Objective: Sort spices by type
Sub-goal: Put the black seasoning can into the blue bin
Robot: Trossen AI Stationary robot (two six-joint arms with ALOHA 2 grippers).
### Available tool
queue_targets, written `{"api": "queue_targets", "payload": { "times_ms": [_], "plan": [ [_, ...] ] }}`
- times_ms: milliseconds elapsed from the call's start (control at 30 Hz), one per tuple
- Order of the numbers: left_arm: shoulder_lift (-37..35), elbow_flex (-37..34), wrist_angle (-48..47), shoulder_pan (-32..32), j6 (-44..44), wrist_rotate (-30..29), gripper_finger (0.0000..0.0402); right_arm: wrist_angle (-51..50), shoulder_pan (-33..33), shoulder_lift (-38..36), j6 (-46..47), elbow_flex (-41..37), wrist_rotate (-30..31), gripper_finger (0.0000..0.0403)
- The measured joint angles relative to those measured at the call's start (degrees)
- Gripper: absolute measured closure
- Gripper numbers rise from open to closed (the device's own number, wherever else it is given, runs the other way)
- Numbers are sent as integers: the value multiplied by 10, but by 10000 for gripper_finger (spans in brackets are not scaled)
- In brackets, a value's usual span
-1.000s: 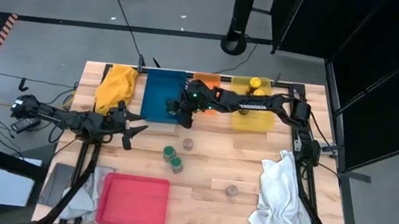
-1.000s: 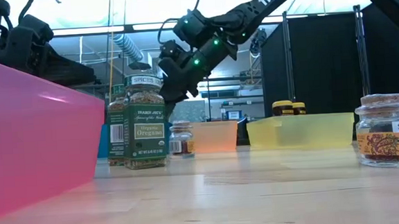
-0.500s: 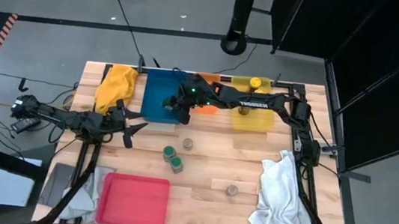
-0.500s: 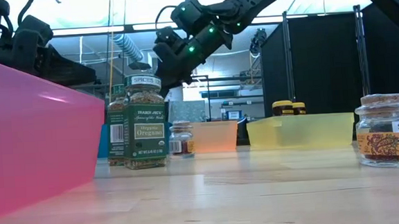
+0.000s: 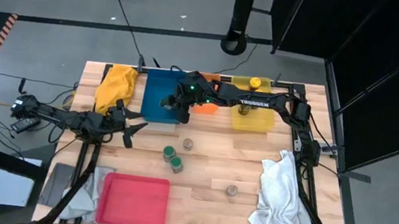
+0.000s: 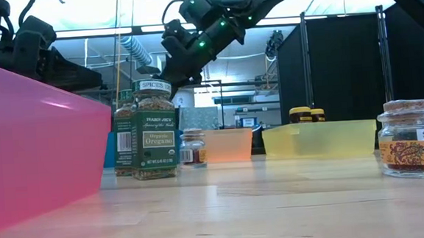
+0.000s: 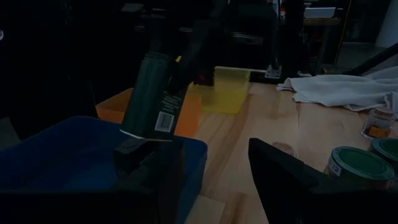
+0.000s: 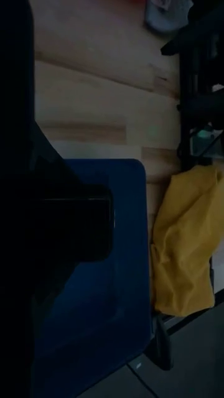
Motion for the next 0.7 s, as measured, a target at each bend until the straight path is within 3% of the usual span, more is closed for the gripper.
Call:
{"api": "queue_targets", "payload": {
  "times_ms": [300, 700],
  "plan": [
    [0, 0, 0, 0, 0, 0, 218, -8, 1, 0, 0, 0, 0, 266],
    [6, 1, 1, 0, 0, -6, 218, -6, 6, 54, 0, 16, -5, 266]
  ]
}}
